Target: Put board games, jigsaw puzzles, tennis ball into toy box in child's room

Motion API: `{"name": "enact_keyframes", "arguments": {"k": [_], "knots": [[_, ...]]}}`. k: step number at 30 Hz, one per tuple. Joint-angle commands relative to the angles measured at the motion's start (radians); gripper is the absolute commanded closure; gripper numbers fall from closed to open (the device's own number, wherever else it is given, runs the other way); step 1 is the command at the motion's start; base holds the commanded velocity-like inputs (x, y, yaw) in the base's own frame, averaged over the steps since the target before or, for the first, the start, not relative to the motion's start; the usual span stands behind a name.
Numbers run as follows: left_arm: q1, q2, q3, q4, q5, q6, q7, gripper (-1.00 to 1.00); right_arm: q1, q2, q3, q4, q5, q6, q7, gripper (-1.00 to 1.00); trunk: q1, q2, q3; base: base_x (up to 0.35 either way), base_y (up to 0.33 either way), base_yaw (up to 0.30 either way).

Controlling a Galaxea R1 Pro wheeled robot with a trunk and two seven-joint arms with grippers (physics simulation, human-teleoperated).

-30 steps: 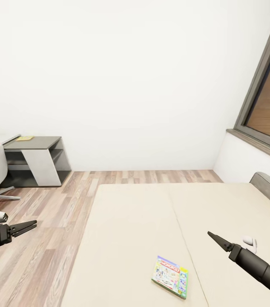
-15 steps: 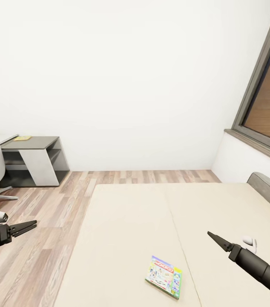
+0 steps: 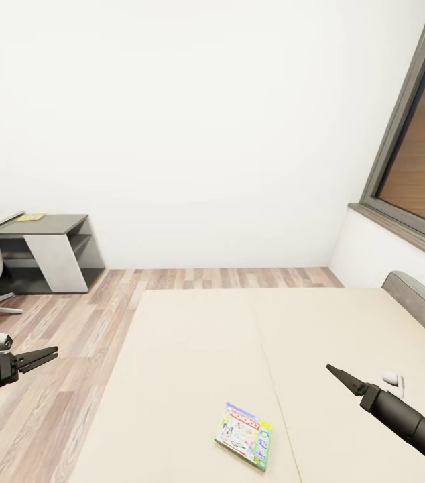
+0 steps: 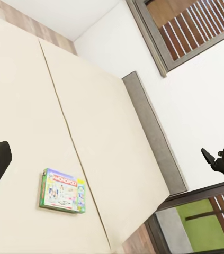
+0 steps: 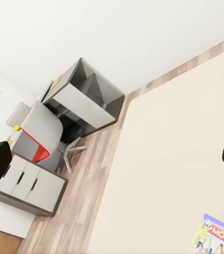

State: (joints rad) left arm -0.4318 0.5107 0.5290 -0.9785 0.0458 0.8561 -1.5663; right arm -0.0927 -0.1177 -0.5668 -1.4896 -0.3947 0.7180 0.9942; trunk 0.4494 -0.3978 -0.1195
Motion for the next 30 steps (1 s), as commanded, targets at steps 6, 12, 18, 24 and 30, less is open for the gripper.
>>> {"name": "enact_keyframes", "arguments": {"k": [6,12,18,24,30], "knots": [[-0.001,0.0,0.0,0.0,-0.001,0.011,-0.004,-1.0,-0.001,0.0,0.0,0.0,-0.004,0.007,0.001,-1.0,0.001,-0.002,-0.002,0.0,-0.054,0.0],[-0.001,0.0,0.0,0.0,-0.001,0.011,-0.004,-1.0,-0.001,0.001,0.001,0.0,-0.003,0.013,0.001,-1.0,0.001,-0.002,-0.002,0.0,-0.015,0.0],[-0.001,0.0,0.0,0.0,-0.001,0.011,-0.004,-1.0,-0.001,0.001,0.003,0.0,-0.003,0.018,0.0,-1.0,0.001,-0.002,-0.002,0.0,-0.003,0.0],[-0.001,0.0,0.0,0.0,-0.001,0.011,-0.004,-1.0,-0.001,0.002,0.007,0.0,0.003,0.018,-0.001,-1.0,0.001,-0.002,-0.002,0.0,0.0,0.0],[-0.001,0.0,0.001,0.0,-0.001,0.011,-0.004,-1.0,-0.001,0.003,0.009,0.0,0.008,0.026,-0.008,-1.0,0.001,-0.002,-0.002,0.0,0.0,0.0]]}}
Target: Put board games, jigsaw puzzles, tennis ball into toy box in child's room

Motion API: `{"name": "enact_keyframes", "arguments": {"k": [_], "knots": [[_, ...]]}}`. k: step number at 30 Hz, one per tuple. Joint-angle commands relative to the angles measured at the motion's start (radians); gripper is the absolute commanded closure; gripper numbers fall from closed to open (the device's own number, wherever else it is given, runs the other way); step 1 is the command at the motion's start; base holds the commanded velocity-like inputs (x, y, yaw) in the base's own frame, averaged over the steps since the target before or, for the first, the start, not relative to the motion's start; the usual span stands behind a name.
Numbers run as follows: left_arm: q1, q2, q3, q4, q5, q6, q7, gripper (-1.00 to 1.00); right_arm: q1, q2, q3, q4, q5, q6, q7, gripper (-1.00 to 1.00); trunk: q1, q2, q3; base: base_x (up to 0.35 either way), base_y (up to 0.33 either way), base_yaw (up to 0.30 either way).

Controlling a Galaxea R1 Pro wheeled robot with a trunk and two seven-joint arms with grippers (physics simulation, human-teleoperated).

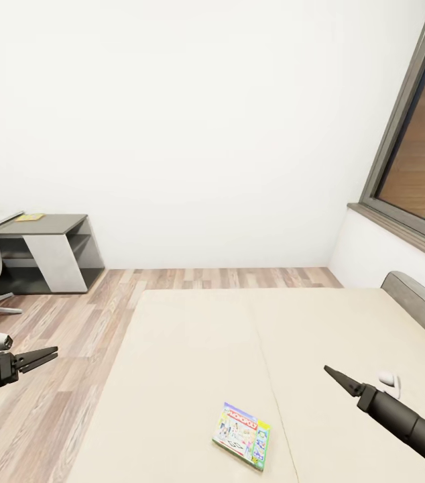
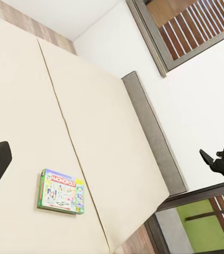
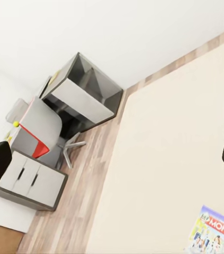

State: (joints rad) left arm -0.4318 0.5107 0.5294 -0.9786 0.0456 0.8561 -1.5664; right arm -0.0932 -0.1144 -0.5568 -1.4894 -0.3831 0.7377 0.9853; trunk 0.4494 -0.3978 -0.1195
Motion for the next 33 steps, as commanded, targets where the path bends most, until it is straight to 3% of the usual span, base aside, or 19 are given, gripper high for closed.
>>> {"name": "enact_keyframes", "arguments": {"k": [1,6,14,19,21,22,26,27,32,33], "knots": [[-0.001,0.0,0.0,0.0,-0.001,0.011,-0.004,-1.0,-0.001,0.0,0.0,0.0,-0.002,0.012,-0.001,-1.0,0.001,-0.002,-0.002,0.0,0.0,0.0],[-0.001,0.0,0.0,0.0,-0.001,0.011,-0.004,-1.0,-0.002,0.002,0.029,0.001,0.003,0.074,-0.042,-1.0,0.001,-0.002,-0.002,0.0,0.0,0.0],[-0.001,-0.002,-0.001,0.0,-0.001,0.011,-0.004,-1.0,-0.017,0.003,0.075,0.002,-0.003,0.128,-0.179,-1.0,0.001,-0.002,-0.002,0.0,0.0,0.0],[-0.001,-0.003,-0.001,0.0,-0.001,0.011,-0.004,-1.0,-0.122,0.018,0.152,0.012,-0.007,0.19,-0.338,-1.0,0.001,-0.002,-0.002,0.0,0.0,0.0],[-0.001,-0.003,-0.001,0.0,-0.002,0.011,-0.004,-1.0,-0.146,0.022,0.168,0.017,-0.007,0.204,-0.367,-1.0,0.001,-0.002,-0.002,0.0,0.0,0.0],[-0.001,-0.003,0.0,0.0,-0.002,0.011,-0.004,-1.0,-0.195,0.032,0.202,0.034,-0.006,0.232,-0.431,-1.0,0.001,-0.002,-0.002,0.0,0.0,0.0],[-0.001,-0.003,0.0,0.0,-0.001,0.011,-0.004,-1.0,-0.299,0.06,0.261,0.098,-0.005,0.267,-0.576,-1.0,0.001,-0.002,-0.002,0.0,0.0,0.0],[-0.001,-0.003,0.001,0.0,-0.001,0.011,-0.004,-1.0,-0.355,0.08,0.283,0.151,-0.005,0.276,-0.656,-1.0,0.001,-0.002,-0.002,0.0,0.0,0.0],[-0.001,-0.002,0.002,0.0,-0.001,0.011,-0.004,-1.0,-0.501,0.129,0.313,0.338,-0.005,0.281,-0.86,-1.0,0.001,-0.002,-0.002,0.0,0.0,0.0],[-0.001,-0.002,0.002,0.0,-0.001,0.011,-0.004,-1.0,-0.559,0.146,0.319,0.431,-0.004,0.274,-0.931,-1.0,0.001,-0.002,-0.002,0.0,0.0,0.0]]}}
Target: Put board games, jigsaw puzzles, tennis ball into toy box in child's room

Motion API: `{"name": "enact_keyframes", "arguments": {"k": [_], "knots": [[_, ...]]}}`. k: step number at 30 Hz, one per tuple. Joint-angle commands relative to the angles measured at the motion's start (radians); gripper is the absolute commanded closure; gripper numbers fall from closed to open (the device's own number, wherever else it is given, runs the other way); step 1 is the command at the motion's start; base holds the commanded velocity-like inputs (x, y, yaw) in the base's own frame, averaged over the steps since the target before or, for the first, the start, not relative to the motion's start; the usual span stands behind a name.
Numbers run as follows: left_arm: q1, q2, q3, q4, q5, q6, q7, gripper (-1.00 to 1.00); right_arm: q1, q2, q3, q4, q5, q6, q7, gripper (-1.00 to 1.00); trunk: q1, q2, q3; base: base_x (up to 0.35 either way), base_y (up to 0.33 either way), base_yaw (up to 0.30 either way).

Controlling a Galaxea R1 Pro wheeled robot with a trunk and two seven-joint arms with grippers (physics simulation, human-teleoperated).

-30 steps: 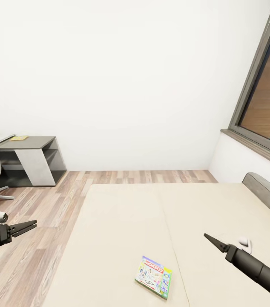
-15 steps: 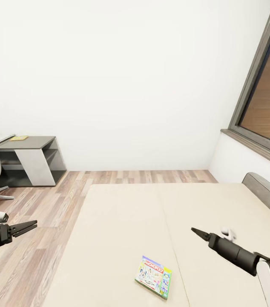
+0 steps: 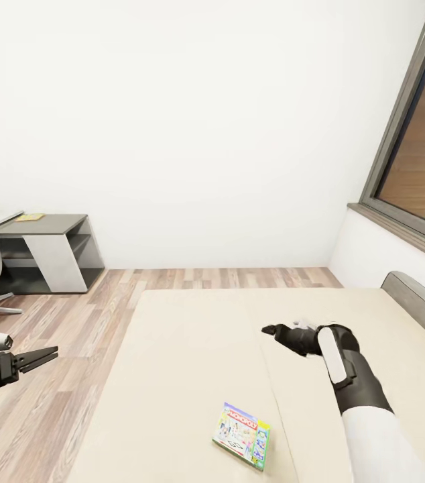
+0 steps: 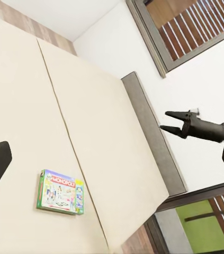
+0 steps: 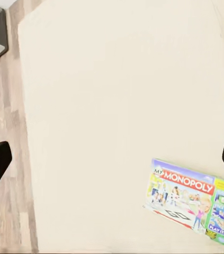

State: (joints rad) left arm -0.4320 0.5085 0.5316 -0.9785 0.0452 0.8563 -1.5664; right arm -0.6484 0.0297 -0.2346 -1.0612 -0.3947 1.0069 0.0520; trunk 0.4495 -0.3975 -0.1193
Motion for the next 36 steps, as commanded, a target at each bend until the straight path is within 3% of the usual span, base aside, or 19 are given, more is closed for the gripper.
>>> {"name": "enact_keyframes", "arguments": {"k": [1,7,11,14,24,31,36], "knots": [[-0.001,0.0,0.0,0.0,-0.001,0.011,-0.004,-1.0,-0.032,0.009,-0.002,0.052,0.008,-0.003,-0.029,-1.0,0.0,-0.003,-0.002,0.0,0.0,0.0],[-0.001,0.001,0.001,0.0,-0.001,0.011,-0.004,-1.0,-0.192,0.035,0.004,0.366,0.009,-0.122,-0.148,-1.0,0.0,-0.003,-0.002,0.0,0.0,0.0],[-0.002,0.001,0.001,0.0,-0.001,0.012,-0.004,-1.0,-0.273,0.041,0.006,0.558,0.011,-0.204,-0.175,-1.0,0.0,-0.003,-0.002,0.0,0.0,0.0],[-0.002,0.001,0.001,0.0,-0.001,0.012,-0.004,-1.0,-0.303,0.043,0.008,0.637,0.013,-0.239,-0.182,-1.0,0.0,-0.003,-0.002,0.0,0.0,0.0],[-0.002,0.001,0.001,0.0,-0.001,0.012,-0.004,-1.0,-0.331,0.045,0.02,0.701,0.015,-0.273,-0.188,-1.0,0.0,-0.003,-0.002,0.0,0.0,0.0],[-0.002,0.001,0.001,0.0,-0.001,0.012,-0.004,-1.0,-0.333,0.047,0.091,0.706,0.015,-0.278,-0.192,-1.0,0.0,-0.003,-0.004,0.0,0.0,0.0],[-0.002,0.001,0.0,0.0,-0.001,0.012,-0.004,-1.0,-0.333,0.046,0.121,0.707,0.014,-0.279,-0.192,-1.0,0.0,-0.003,-0.01,0.0,0.0,0.0]]}}
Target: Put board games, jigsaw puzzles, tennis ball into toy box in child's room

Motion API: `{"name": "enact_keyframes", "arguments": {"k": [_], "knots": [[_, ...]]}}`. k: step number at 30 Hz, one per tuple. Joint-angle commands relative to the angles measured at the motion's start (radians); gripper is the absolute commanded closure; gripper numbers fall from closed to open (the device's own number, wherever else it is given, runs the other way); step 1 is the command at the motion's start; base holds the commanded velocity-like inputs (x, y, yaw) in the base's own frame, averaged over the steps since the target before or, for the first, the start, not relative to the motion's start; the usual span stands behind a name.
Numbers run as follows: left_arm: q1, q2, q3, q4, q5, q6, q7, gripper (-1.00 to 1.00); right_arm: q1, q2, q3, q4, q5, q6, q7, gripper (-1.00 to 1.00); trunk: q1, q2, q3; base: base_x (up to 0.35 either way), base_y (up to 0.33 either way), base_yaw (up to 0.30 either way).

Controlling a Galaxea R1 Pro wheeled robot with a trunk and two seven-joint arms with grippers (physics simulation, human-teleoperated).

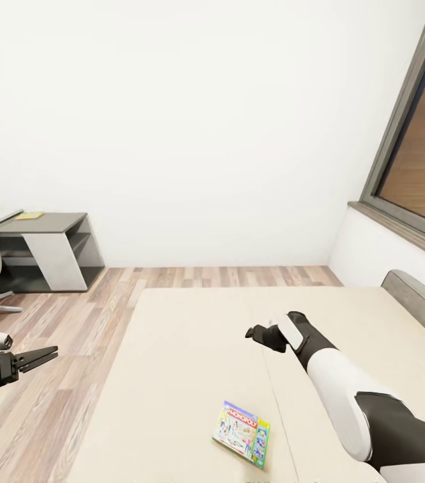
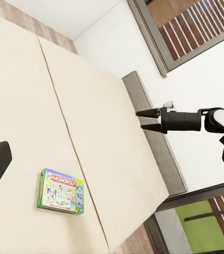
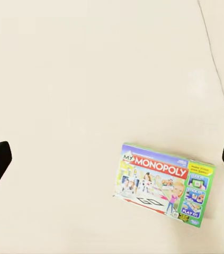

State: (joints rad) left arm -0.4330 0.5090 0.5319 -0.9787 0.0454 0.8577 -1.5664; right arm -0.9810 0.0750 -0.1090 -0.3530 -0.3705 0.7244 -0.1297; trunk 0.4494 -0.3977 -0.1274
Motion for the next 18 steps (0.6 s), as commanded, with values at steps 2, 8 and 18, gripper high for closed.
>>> {"name": "enact_keyframes", "arguments": {"k": [2,8,18], "knots": [[-0.001,0.0,0.0,0.0,-0.001,0.011,-0.004,-1.0,-0.001,0.001,-0.001,-0.002,-0.011,0.003,-0.009,-1.0,0.001,-0.002,-0.005,0.0,0.0,0.0],[-0.001,0.0,0.0,0.0,-0.001,0.011,-0.004,-1.0,-0.001,0.0,0.005,-0.001,-0.011,0.004,-0.009,-1.0,0.001,-0.002,-0.015,0.0,0.0,0.0],[-0.001,0.0,-0.001,0.0,-0.001,0.011,-0.004,-1.0,-0.001,0.0,0.009,0.002,-0.011,0.003,-0.009,-1.0,0.001,-0.002,-0.031,0.0,0.0,0.0]]}}
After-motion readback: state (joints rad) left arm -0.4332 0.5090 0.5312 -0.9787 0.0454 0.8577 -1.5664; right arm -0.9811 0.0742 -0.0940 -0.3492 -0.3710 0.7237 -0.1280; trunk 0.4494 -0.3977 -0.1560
